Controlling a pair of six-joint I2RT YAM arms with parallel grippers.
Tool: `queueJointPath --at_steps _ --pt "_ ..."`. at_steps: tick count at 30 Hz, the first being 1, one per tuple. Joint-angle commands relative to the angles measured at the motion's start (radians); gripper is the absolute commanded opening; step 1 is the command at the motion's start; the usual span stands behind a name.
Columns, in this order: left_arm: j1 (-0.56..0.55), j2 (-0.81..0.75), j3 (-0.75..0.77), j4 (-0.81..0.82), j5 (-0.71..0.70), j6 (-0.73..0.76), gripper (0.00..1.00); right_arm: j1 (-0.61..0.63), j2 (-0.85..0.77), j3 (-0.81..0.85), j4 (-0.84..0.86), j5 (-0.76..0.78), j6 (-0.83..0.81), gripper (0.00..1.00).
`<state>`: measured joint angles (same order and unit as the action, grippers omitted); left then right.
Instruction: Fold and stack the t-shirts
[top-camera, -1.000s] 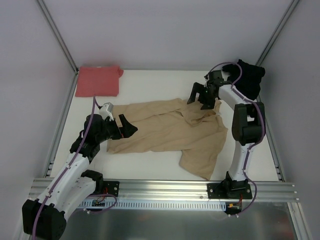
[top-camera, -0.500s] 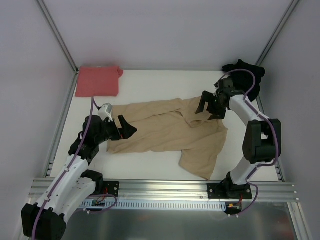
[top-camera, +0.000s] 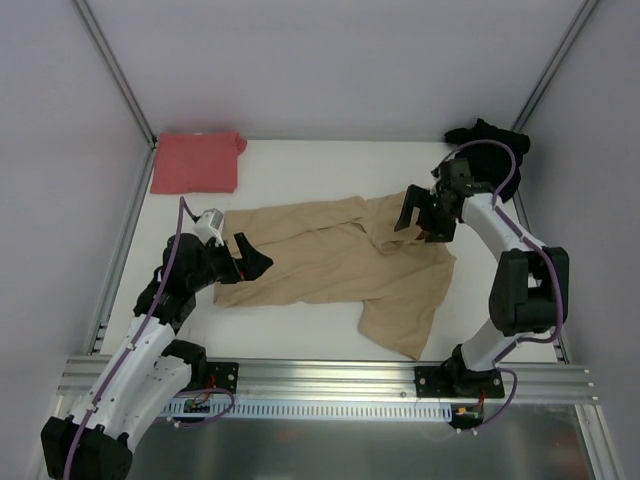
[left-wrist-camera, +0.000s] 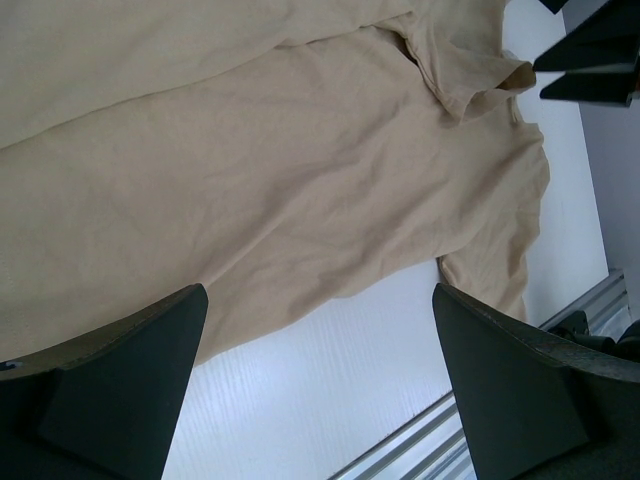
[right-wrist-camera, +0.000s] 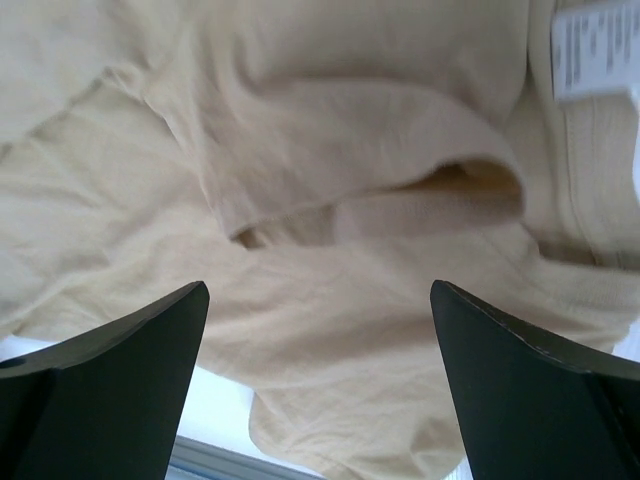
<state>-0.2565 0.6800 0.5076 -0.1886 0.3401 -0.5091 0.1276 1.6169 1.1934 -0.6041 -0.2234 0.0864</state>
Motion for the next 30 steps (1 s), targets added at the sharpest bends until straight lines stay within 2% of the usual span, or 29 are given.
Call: queueJointPath --at_steps 1,7,12,22,30 --pt "-0.010 -0.025 0.006 -0.018 0.022 0.015 0.99 -0.006 0.082 0.124 0.001 -0.002 -0.019 1.00" --pt "-0.010 -0.023 0.012 -0.028 0.014 0.023 0.99 -0.008 0.155 0.193 -0.005 0.007 -0.027 1.00" --pt "-0.010 -0.017 0.017 -0.025 0.014 0.021 0.99 -0.017 0.193 0.187 -0.008 0.010 -0.031 1.00" --pt "-0.012 -0.025 0.016 -0.029 0.017 0.023 0.99 -0.020 0.143 0.031 0.036 0.009 -0.024 1.00" --pt "-0.012 -0.037 0.014 -0.031 0.022 0.014 0.99 -0.020 -0.006 -0.126 0.044 0.018 -0.013 0.99"
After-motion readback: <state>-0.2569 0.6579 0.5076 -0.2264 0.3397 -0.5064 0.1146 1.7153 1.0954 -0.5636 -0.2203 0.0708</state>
